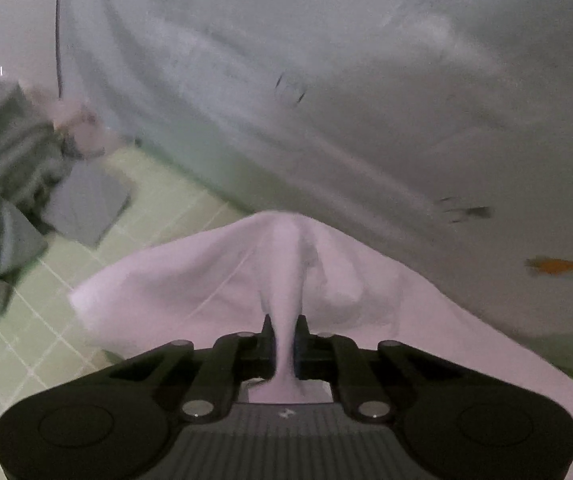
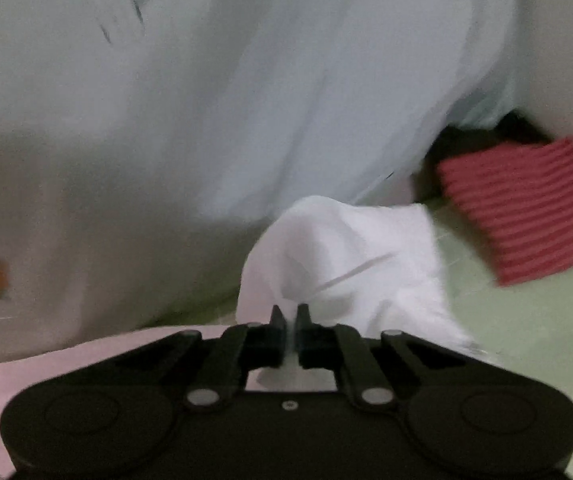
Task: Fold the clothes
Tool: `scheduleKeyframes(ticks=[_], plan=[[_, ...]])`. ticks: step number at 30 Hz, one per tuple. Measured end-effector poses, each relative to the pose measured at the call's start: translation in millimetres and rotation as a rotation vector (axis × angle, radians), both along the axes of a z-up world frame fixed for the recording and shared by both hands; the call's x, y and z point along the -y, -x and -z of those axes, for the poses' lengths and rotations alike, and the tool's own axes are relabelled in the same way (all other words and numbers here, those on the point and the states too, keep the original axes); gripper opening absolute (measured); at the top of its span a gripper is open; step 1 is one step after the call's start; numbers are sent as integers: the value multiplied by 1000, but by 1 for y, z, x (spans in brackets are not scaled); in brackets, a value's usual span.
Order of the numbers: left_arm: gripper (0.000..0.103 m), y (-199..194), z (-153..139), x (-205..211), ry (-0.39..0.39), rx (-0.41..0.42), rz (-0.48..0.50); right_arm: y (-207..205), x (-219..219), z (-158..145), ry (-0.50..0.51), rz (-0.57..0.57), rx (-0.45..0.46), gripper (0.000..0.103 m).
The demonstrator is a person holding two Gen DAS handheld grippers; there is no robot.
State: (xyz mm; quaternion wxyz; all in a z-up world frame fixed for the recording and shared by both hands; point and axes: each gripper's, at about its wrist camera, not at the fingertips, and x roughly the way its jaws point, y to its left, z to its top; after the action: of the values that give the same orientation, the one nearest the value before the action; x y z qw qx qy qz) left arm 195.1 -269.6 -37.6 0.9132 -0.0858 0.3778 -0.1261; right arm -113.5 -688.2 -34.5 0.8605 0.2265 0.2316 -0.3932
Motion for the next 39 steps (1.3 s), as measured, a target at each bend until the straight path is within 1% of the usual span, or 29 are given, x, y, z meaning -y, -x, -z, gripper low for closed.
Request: scheduleKeyframes(ticks=[2, 4, 5, 7, 8, 10, 12, 13, 15, 16, 17, 18, 19, 20, 21, 22, 24, 27, 28, 30, 33, 36, 37, 38, 39], plan=[[6, 34, -15, -12, -2, 56, 12, 37, -29, -13, 51, 20, -11, 6], [4, 69, -22, -28, 2, 71, 1, 74, -58, -25, 101, 41, -23, 6], [0, 85, -22, -36, 0, 58, -9, 89, -72, -24, 115, 47, -47, 6], [0, 110, -12, -51, -16, 11, -26, 115, -92, -11, 111, 72, -114, 6], [0, 120, -3, -58, -26, -24, -37, 130, -97, 2, 74, 90, -143, 6], [0, 136, 12, -68, -38, -94, -50, 151, -101, 25, -40, 120, -154, 5], [0, 148, 16, -72, -42, -116, -57, 167, -103, 48, -152, 144, -161, 5], [3, 150, 14, -73, -42, -113, -59, 169, -105, 54, -178, 147, -172, 6], [18, 154, 10, -72, -36, -103, -61, 168, -103, 55, -186, 166, -168, 7], [35, 153, 8, -71, -28, -95, -60, 167, -99, 54, -189, 178, -157, 13], [50, 151, 5, -69, -23, -87, -61, 166, -95, 53, -193, 190, -146, 21], [55, 148, 3, -67, -20, -78, -60, 164, -91, 51, -196, 203, -135, 41], [61, 143, 2, -63, -20, -68, -59, 163, -86, 50, -199, 215, -124, 49], [64, 140, 0, -60, -21, -59, -56, 162, -82, 49, -203, 228, -113, 61], [67, 137, 0, -58, -23, -53, -53, 160, -78, 48, -206, 240, -102, 68], [71, 133, -2, -54, -24, -50, -51, 159, -74, 47, -209, 253, -91, 74], [73, 119, -2, -46, -18, -49, -48, 157, -66, 44, -216, 278, -69, 77], [76, 92, 0, -35, 15, -66, -41, 153, -53, 40, -225, 315, -36, 78], [77, 83, 1, -31, 25, -71, -38, 151, -49, 40, -229, 327, -26, 80], [77, 66, 3, -21, 38, -79, -31, 149, -45, 47, -249, 347, -29, 83], [77, 39, 8, -4, 29, -92, -27, 145, -38, 57, -277, 377, -35, 85], [76, 20, 14, 9, 36, -104, -14, 137, -32, 59, -267, 373, -71, 86], [68, 16, 14, 13, 37, -98, -4, 135, -30, 60, -263, 373, -82, 86], [43, 14, 14, 17, 32, -90, 4, 133, -27, 62, -267, 374, -85, 86], [23, 13, 14, 22, 19, -87, 12, 132, -24, 64, -270, 374, -87, 84]])
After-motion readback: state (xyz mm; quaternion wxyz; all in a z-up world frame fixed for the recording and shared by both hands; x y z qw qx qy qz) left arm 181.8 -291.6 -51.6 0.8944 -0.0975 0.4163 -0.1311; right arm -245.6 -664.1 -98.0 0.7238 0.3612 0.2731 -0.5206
